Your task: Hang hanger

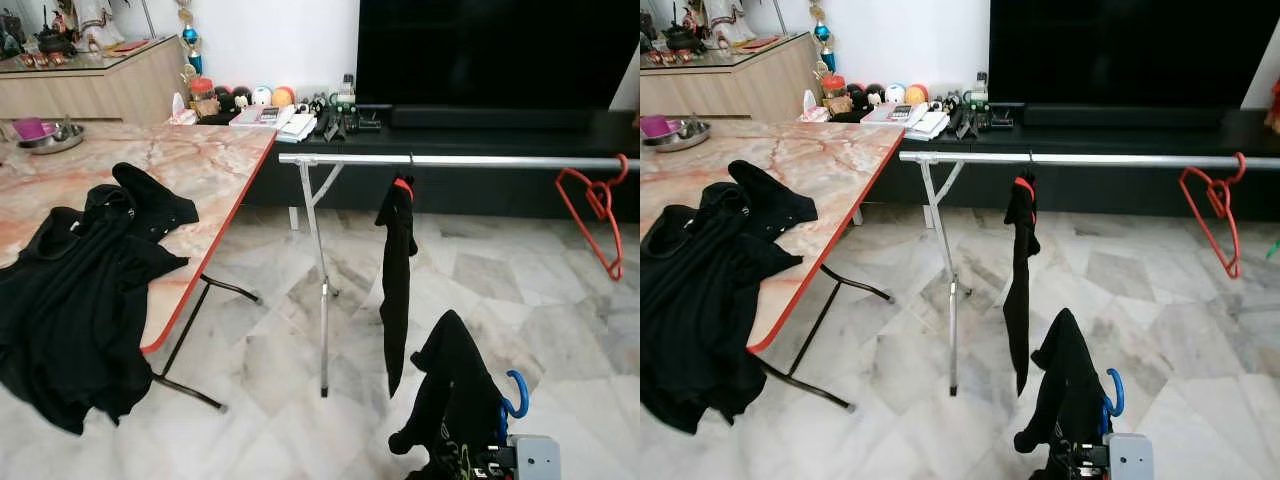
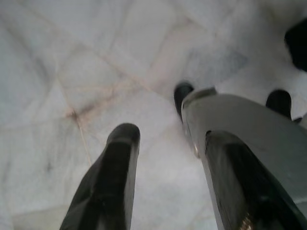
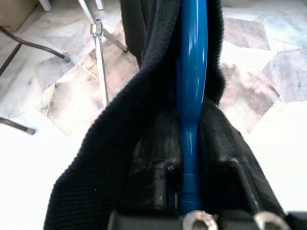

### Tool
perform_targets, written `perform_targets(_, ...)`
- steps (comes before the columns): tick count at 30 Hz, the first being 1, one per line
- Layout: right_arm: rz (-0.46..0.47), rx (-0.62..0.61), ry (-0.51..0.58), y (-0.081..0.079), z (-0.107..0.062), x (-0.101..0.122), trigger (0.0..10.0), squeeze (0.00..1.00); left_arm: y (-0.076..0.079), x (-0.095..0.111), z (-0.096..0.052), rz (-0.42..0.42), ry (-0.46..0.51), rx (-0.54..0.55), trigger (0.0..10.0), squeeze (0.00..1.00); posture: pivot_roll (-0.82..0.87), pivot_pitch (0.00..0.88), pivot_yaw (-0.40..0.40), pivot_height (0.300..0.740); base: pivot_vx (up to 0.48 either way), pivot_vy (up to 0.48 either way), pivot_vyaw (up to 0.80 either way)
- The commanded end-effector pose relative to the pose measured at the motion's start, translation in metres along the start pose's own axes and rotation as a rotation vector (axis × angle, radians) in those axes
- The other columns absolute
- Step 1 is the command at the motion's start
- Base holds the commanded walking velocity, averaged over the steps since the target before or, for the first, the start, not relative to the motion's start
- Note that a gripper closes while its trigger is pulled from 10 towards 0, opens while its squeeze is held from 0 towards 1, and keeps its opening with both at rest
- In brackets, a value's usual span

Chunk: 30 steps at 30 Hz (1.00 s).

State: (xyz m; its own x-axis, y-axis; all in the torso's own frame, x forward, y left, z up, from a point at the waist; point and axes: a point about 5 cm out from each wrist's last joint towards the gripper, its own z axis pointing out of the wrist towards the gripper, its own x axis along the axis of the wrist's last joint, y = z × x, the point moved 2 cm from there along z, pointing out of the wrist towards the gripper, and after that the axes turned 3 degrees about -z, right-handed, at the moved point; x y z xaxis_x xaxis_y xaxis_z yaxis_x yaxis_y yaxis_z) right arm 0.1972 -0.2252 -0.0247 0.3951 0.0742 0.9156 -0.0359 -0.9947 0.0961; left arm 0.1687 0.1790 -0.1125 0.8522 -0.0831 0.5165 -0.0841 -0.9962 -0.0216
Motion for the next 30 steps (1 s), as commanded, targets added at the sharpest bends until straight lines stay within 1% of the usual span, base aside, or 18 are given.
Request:
perform_targets(1,-0.001,-0.002,0.042,-0.0004,0.0029,0.0092,10.0,0.00,0.0014,-0.0143,-0.0018,0.001,-0.056,-0.008,10.0,0.00,-0.03,0.014,0.025,0.740,-0.274,0.000,0.00)
perform_targets(12,-0.003,-0.007,0.042,0.0004,0.0037,0.0095,10.0,0.00,0.0013,-0.0145,-0.0018,0.008,-0.059,-0.007,10.0,0.00,-0.03,0.014,0.025,0.740,-0.273,0.000,0.00)
perform_targets(22,-0.004,-0.006,0.042,-0.0006,0.0049,0.0104,10.0,0.00,0.0011,-0.0143,-0.0018,0.017,-0.060,-0.002,10.0,0.00,-0.03,0.016,0.025,0.740,0.000,0.000,0.00)
perform_targets(30,-0.013,-0.005,0.044,0.0000,0.0092,0.0138,10.0,0.00,0.0008,-0.0135,-0.0017,0.023,-0.055,0.004,10.0,0.00,-0.02,0.018,0.024,0.740,0.000,0.000,0.00)
